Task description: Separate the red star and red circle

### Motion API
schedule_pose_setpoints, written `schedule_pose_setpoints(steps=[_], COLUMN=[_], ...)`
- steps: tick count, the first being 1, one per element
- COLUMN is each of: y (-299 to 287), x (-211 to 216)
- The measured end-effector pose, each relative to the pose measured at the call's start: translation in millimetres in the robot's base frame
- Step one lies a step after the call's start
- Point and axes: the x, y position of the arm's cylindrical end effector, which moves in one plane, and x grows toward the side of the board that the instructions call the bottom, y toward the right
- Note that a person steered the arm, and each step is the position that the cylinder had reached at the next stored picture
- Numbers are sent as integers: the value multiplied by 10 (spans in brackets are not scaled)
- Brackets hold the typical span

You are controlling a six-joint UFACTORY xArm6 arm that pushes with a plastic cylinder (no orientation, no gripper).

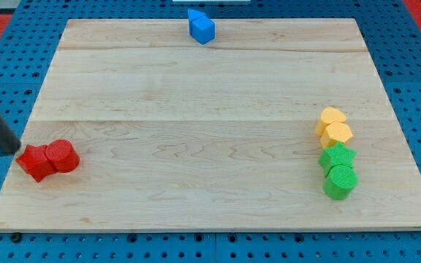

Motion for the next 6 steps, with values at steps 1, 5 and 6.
schedule_pose_setpoints(steps=[1,5,6], y=[-132,1057,1363], x=[352,-171,-405])
